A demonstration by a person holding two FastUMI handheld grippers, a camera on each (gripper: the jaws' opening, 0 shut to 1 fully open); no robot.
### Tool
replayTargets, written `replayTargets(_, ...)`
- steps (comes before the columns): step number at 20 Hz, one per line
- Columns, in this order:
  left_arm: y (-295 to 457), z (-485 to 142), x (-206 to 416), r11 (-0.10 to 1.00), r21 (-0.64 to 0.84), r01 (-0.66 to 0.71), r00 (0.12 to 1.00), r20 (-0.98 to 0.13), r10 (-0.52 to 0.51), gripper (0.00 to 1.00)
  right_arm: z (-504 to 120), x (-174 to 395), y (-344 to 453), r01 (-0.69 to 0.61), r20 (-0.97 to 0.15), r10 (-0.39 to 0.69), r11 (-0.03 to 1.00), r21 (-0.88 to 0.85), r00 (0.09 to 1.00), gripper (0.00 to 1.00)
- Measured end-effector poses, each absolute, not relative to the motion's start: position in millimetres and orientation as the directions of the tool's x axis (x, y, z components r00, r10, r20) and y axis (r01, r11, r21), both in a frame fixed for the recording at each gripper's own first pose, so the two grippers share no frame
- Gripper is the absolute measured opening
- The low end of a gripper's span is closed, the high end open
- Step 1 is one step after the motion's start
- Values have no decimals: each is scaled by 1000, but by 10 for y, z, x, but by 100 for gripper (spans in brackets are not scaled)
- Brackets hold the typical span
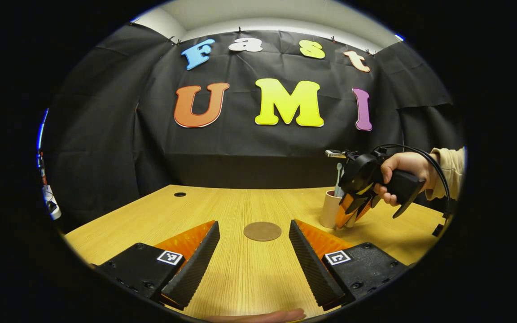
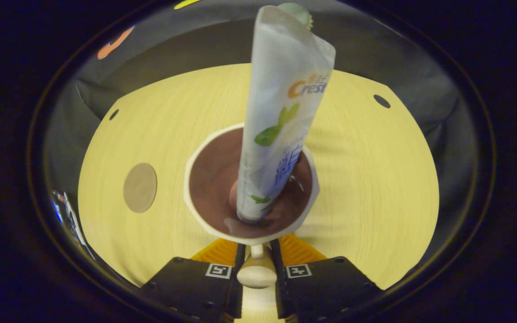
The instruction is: Put the toothbrush and toothpaste on the desktop into the cup, then pick up the cup and place it on the coaster on the desktop.
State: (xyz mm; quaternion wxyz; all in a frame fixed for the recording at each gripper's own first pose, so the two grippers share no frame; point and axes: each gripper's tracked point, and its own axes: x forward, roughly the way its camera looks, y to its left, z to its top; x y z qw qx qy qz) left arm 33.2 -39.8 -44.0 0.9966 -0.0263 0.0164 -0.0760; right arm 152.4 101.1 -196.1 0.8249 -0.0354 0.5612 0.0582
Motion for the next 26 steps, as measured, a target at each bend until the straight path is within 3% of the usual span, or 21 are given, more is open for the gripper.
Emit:
replayTargets(5, -407, -420, 284, 986, -50, 157, 987, -18, -158, 99, -1960, 1518, 1055, -140, -926, 111, 988, 64, 361, 26)
replayTargets(9, -364, -389, 214, 986, -41, 160, 987, 5, -160, 99, -1908, 1609, 1086, -150, -895, 106, 988, 45, 432, 26)
replayTargets(14, -238, -376, 114, 989, -35, 146, 989, 25, -146, 99, -1823, 1715, 1243, -194, -875, 154, 978, 71, 459, 26)
replayTargets(26, 73, -408, -71, 992, -39, 123, 991, 62, -121, 99, -2261, 1654, 2594, -375, -908, 176, 927, 23, 379, 26)
